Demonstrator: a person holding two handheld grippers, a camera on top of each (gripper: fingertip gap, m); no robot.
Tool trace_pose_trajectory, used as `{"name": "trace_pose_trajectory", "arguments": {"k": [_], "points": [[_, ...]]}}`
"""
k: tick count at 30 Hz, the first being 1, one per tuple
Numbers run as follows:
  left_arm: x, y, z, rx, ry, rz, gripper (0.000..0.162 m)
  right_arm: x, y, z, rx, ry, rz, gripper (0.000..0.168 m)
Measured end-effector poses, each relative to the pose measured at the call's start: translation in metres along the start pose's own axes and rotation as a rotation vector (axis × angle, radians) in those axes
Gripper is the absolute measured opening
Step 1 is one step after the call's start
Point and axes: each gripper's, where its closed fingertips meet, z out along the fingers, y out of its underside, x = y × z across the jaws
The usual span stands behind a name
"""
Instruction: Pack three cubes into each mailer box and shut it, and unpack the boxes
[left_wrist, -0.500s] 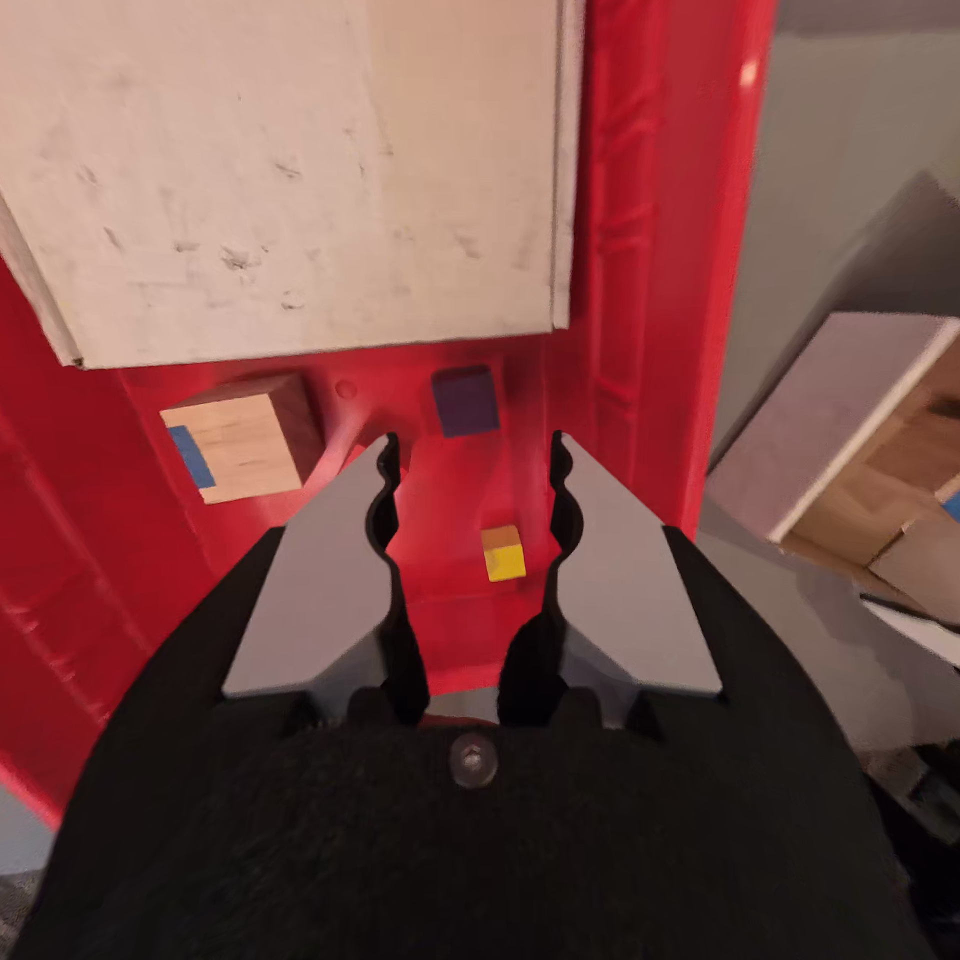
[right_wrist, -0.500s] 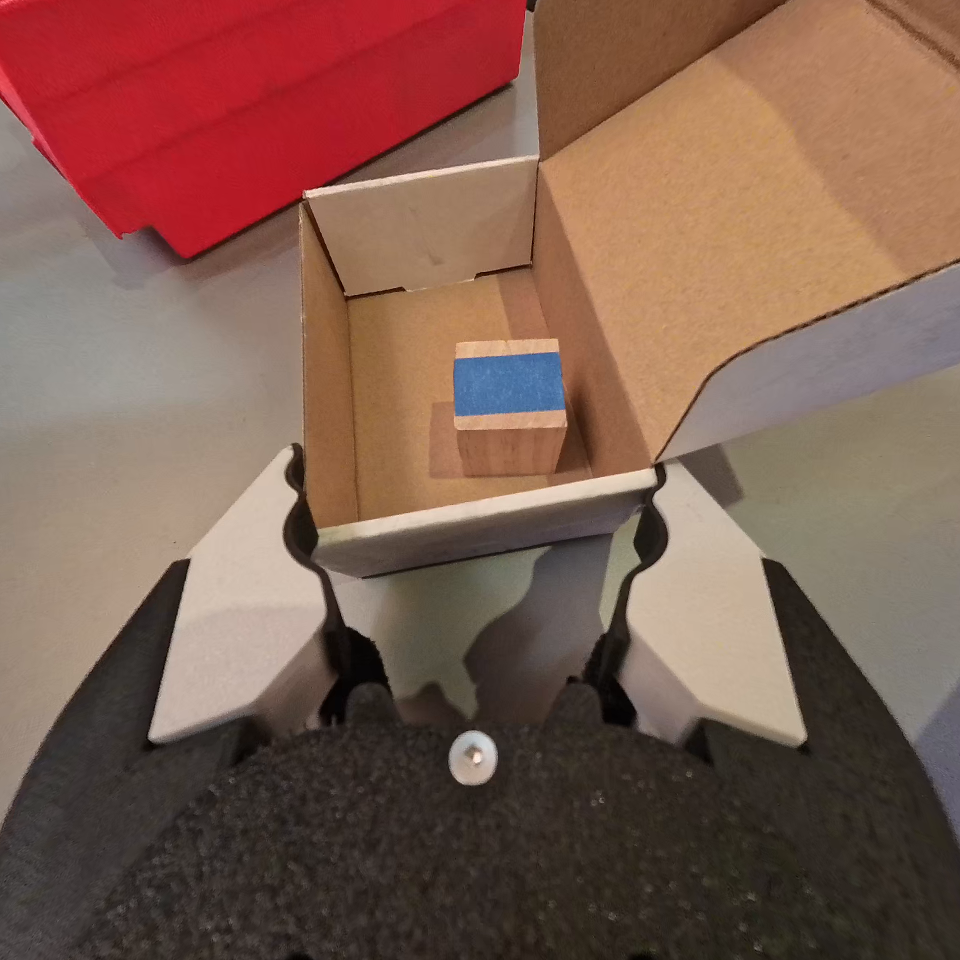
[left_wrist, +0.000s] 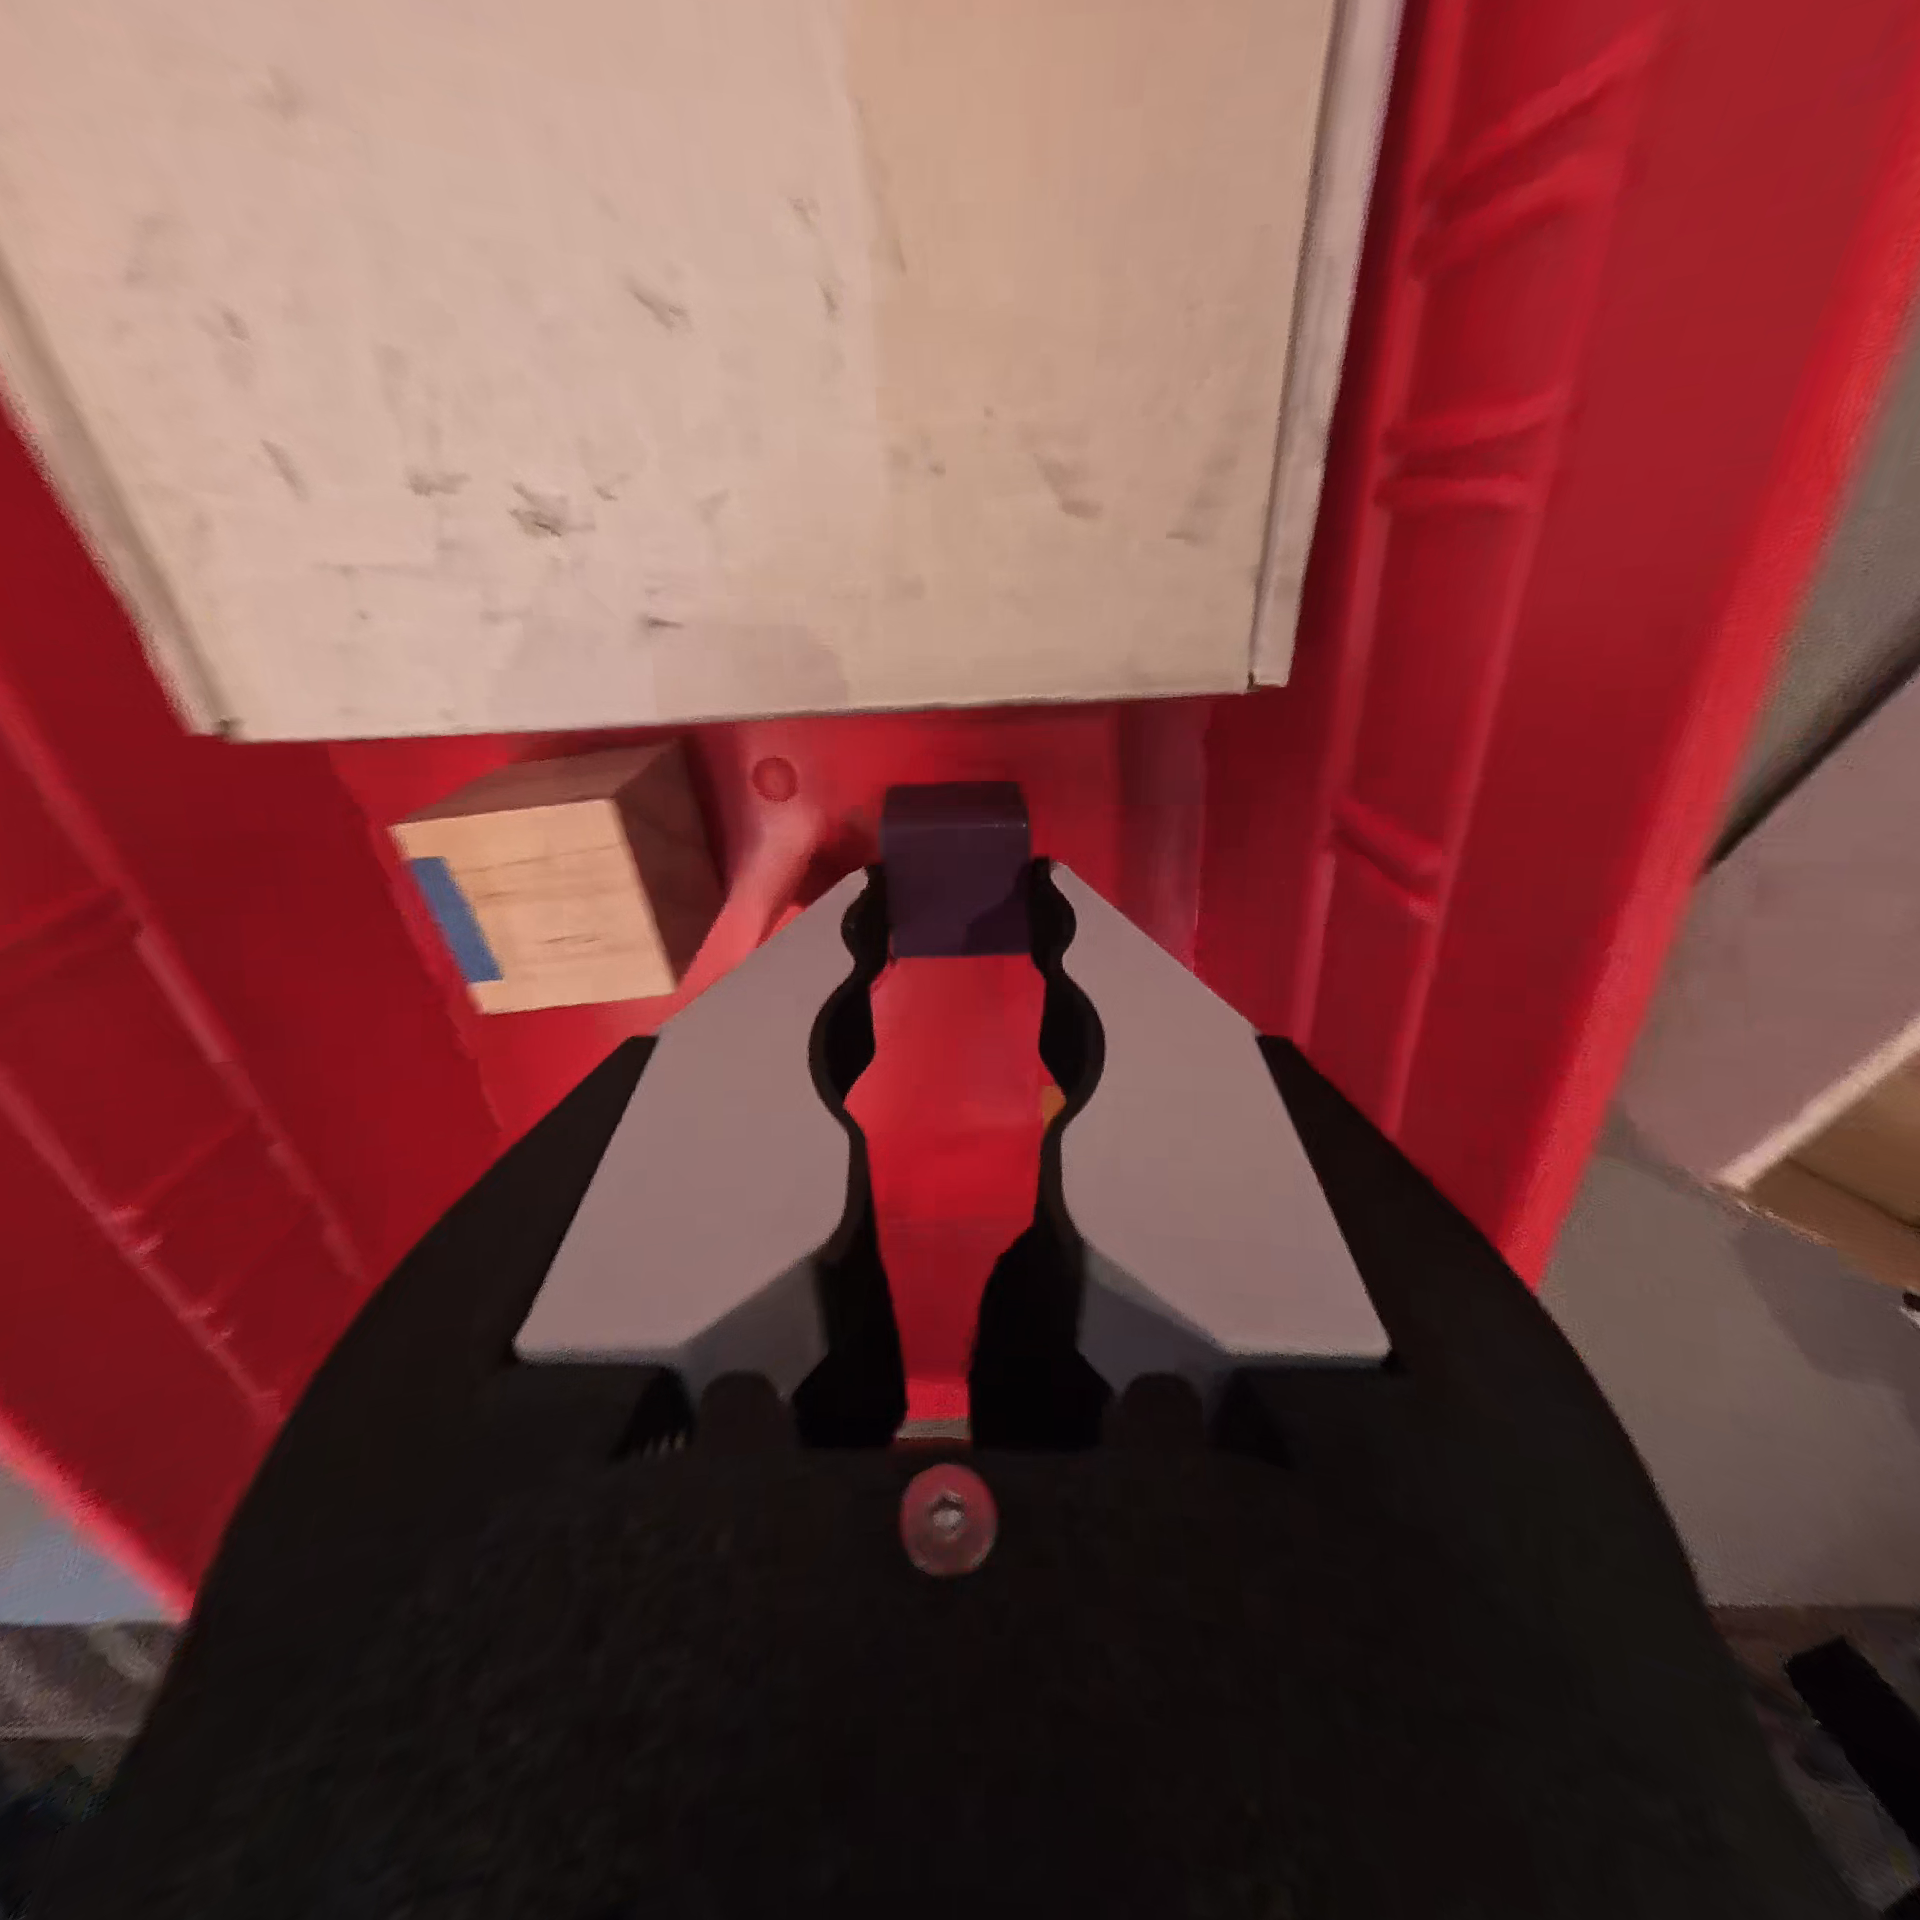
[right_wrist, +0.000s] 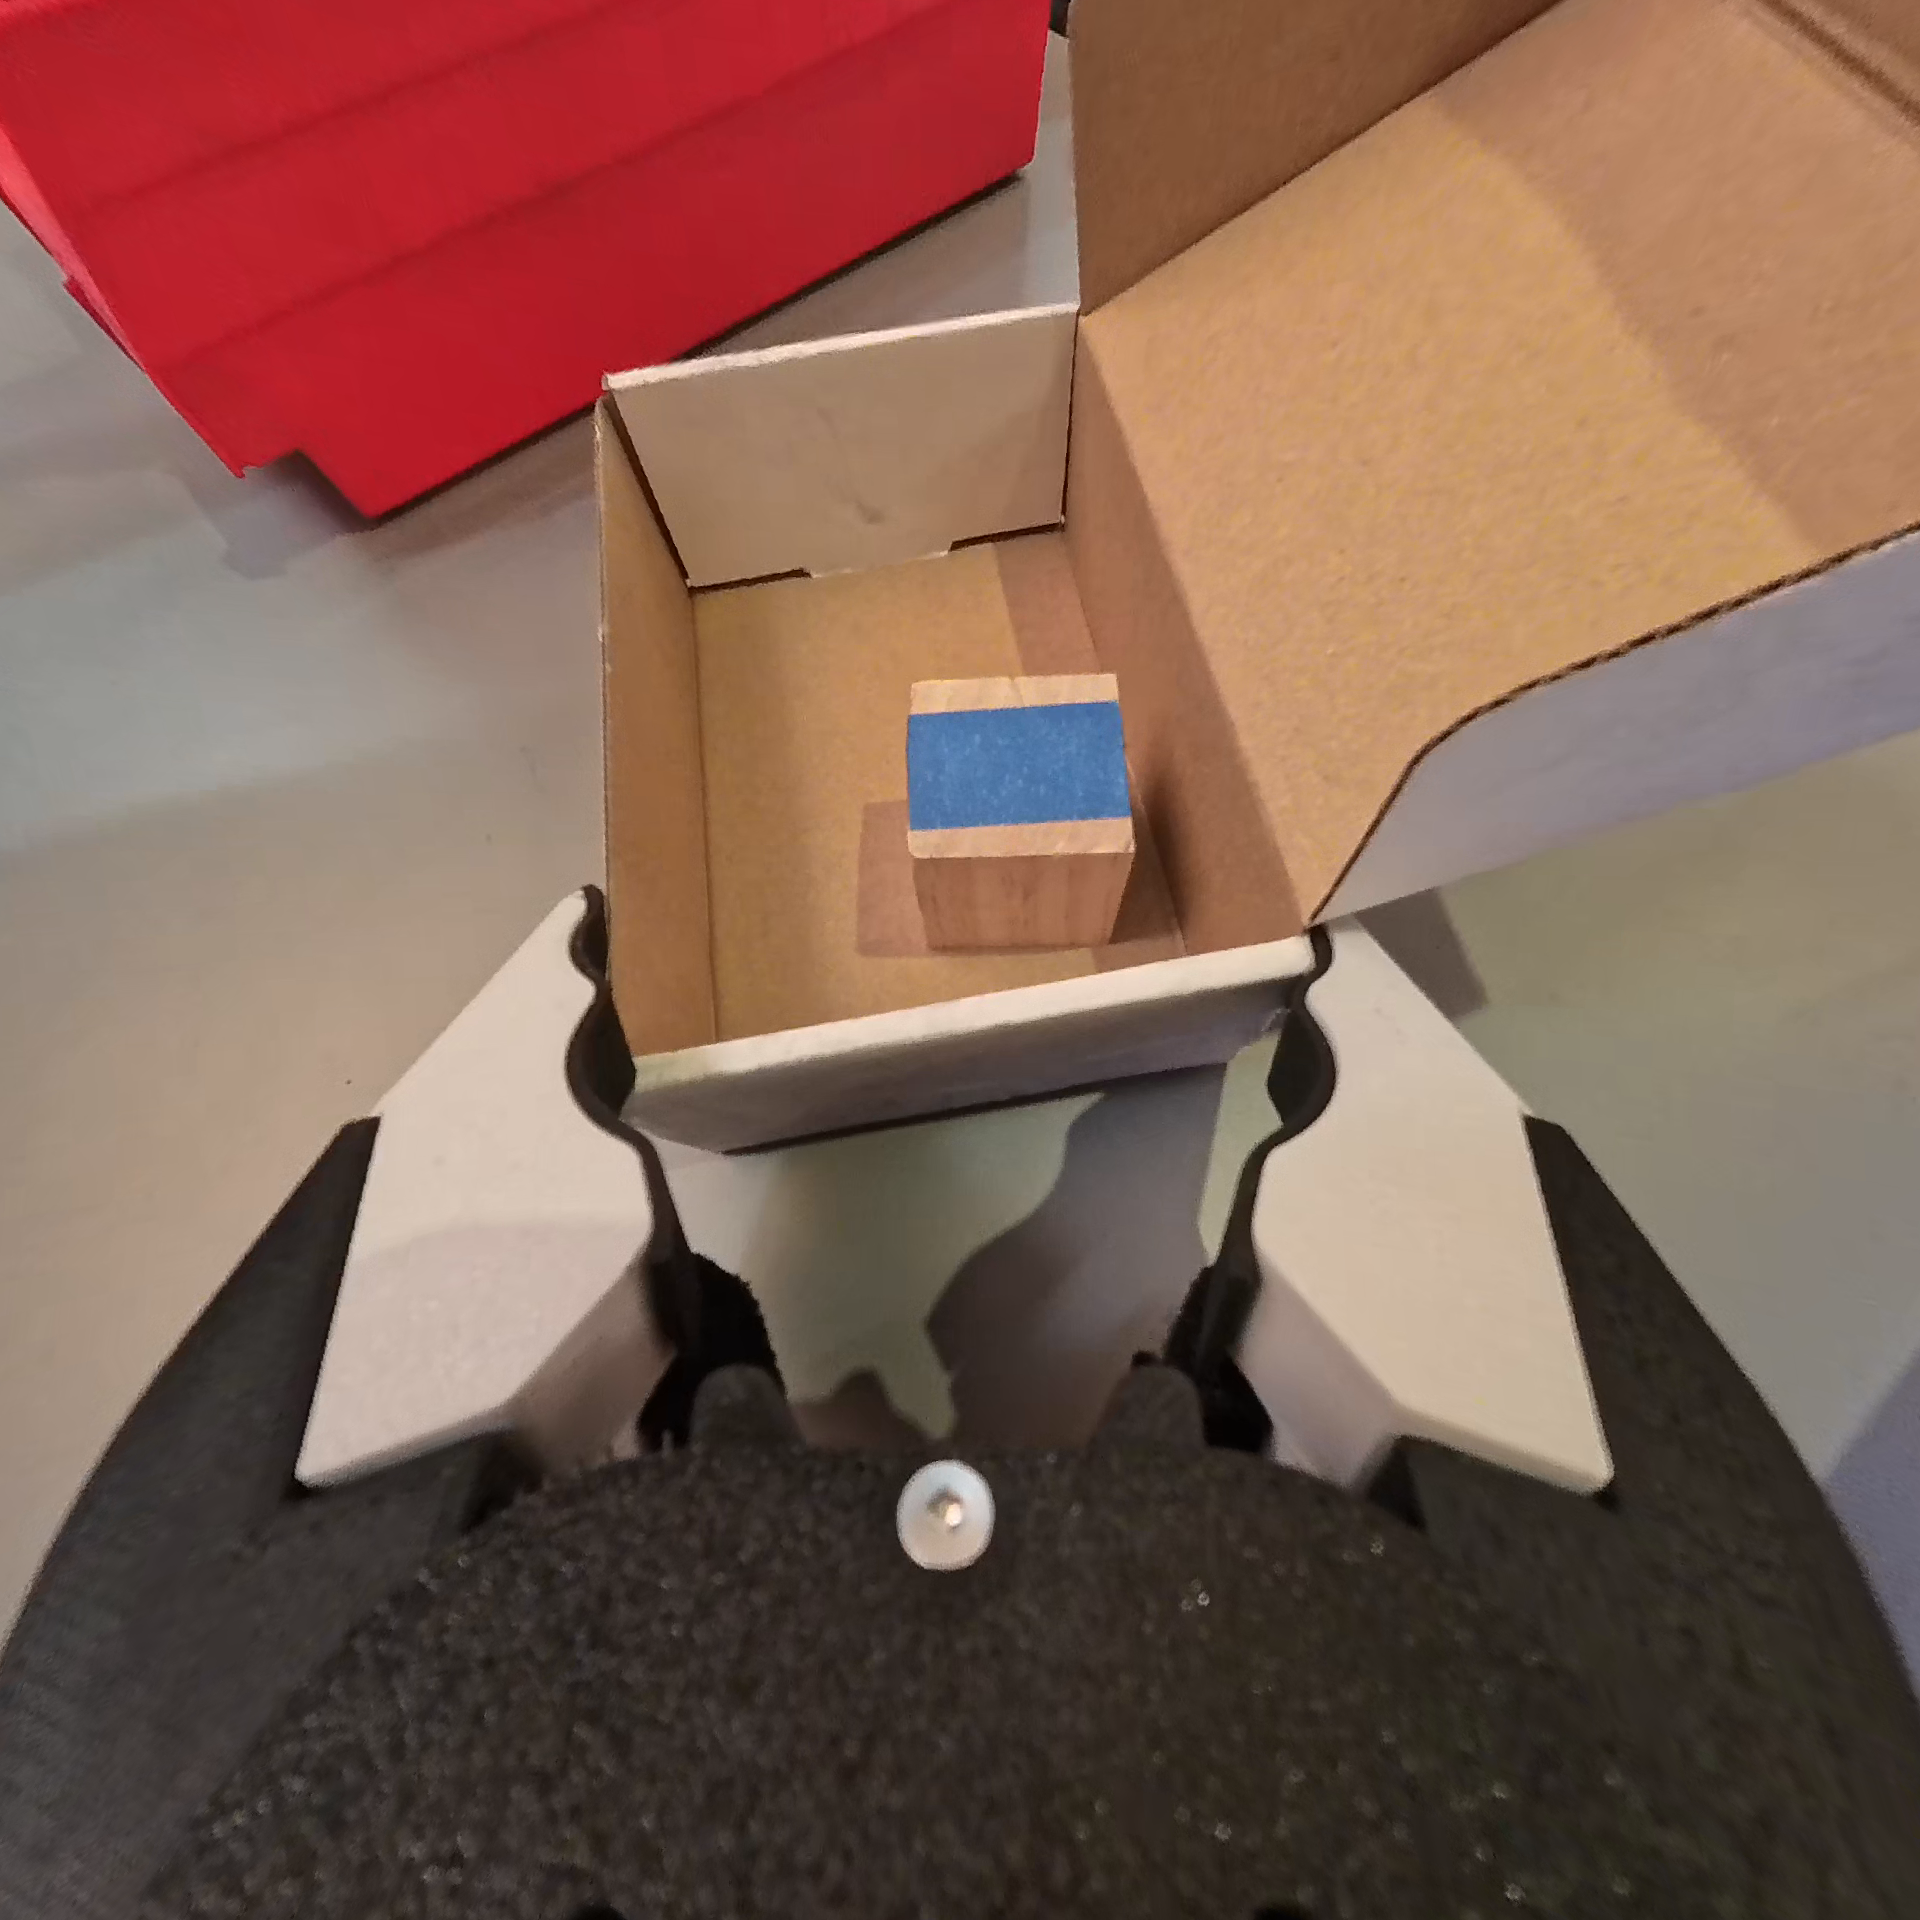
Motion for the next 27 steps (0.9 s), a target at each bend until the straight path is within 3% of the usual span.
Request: {"name": "trace_pose_trajectory", "arguments": {"k": [5, 8, 11, 14, 18, 23, 27], "points": [[0.018, -0.011, -0.072, 0.203, 0.042, 0.119, 0.024, 0.000, 0.000, 0.000, -0.002, -0.001, -0.002, 0.126], [0.065, -0.003, -0.111, 0.300, 0.152, 0.239, 0.024, 0.000, 0.000, 0.001, -0.001, -0.002, -0.002, 0.126], [0.123, 0.012, -0.126, 0.320, 0.245, 0.368, 0.024, 0.000, 0.000, 0.001, -0.002, -0.002, -0.003, 0.126], [0.169, 0.025, -0.118, 0.282, 0.256, 0.499, 0.024, 0.000, 0.000, 0.000, -0.003, 0.000, -0.002, 0.126], [0.206, 0.029, -0.080, 0.182, 0.224, 0.605, 0.024, 0.000, 0.000, 0.000, -0.006, 0.000, -0.004, 0.126], [0.218, 0.025, -0.028, 0.074, 0.152, 0.623, 0.024, 0.000, 0.000, 0.001, -0.003, -0.002, -0.004, 0.126], [0.221, 0.023, -0.007, 0.059, 0.122, 0.599, 0.024, 0.000, 0.000, 0.000, 0.000, -0.002, -0.002, 0.126]]}}
